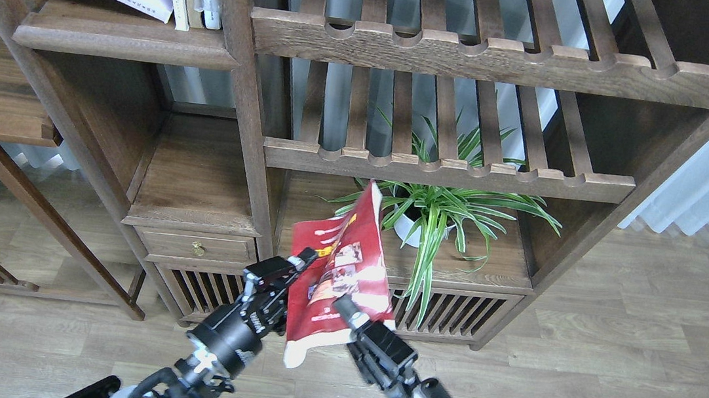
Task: Organize books on shelf
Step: 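Catch the red book between both grippers and grasp it with the left gripper, then lift the red book with the left gripper up to the upper shelf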
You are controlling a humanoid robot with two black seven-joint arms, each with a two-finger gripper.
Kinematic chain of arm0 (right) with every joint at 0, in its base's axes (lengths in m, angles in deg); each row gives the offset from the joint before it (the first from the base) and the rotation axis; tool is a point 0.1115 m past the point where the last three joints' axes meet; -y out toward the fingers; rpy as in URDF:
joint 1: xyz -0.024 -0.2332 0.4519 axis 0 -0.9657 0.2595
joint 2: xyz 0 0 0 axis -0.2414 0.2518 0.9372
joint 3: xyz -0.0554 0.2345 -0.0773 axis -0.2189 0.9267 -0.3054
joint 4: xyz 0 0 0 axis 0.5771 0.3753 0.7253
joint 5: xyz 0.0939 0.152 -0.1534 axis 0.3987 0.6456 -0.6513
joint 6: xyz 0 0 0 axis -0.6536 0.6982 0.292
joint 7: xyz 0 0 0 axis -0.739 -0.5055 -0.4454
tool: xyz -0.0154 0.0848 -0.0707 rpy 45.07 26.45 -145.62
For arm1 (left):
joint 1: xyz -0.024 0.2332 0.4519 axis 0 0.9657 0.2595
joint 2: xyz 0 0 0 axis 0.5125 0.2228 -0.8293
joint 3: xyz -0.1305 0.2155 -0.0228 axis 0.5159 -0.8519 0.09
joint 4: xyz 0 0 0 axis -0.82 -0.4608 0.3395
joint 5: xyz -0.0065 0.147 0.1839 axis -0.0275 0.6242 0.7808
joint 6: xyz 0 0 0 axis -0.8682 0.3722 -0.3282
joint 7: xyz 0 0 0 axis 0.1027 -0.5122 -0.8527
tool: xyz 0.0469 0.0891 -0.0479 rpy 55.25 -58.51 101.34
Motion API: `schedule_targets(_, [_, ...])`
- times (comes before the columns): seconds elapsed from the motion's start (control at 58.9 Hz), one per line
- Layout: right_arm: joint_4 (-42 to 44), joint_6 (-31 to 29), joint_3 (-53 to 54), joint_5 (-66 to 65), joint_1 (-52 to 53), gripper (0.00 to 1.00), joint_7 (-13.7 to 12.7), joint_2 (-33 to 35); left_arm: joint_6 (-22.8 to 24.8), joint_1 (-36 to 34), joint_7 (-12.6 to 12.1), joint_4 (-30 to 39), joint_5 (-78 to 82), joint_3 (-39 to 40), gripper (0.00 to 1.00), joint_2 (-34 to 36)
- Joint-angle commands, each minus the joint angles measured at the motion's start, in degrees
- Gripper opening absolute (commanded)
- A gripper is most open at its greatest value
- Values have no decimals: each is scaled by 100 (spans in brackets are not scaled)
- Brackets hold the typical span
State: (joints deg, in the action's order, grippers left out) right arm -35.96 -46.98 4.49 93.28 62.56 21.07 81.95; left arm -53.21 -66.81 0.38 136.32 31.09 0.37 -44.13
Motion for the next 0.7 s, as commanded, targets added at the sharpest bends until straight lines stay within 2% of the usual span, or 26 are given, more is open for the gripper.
schedule_targets(0.0, [188,-35,82,-13,134,38,-10,11,-3,43,36,-2,-16,63,8,152])
schedule_targets(0.051, [241,-35,82,-13,152,44,-10,20,-3,43,54,-2,-16,71,8,152])
schedule_targets(0.085, [250,-35,82,-21,160,53,-18,20,-3,34,62,-2,-16,71,8,152])
schedule_targets(0.119, [250,-35,82,-56,187,67,-18,29,-3,34,62,-2,-7,71,8,152])
schedule_targets(0.153, [259,-35,82,-65,195,75,-18,38,-3,34,62,-2,-7,71,7,152])
schedule_targets(0.17, [268,-35,82,-65,222,83,-18,72,-3,34,62,-2,2,71,7,152])
schedule_targets(0.238, [512,-35,335,-57,336,95,-18,265,-3,34,62,-2,19,97,7,213])
schedule_targets(0.458, [1199,-35,1066,-39,740,98,-10,336,-3,157,89,-55,344,458,6,670])
schedule_targets(0.679, [1112,-35,1066,-13,846,97,-54,363,-3,711,98,77,2382,1600,6,776])
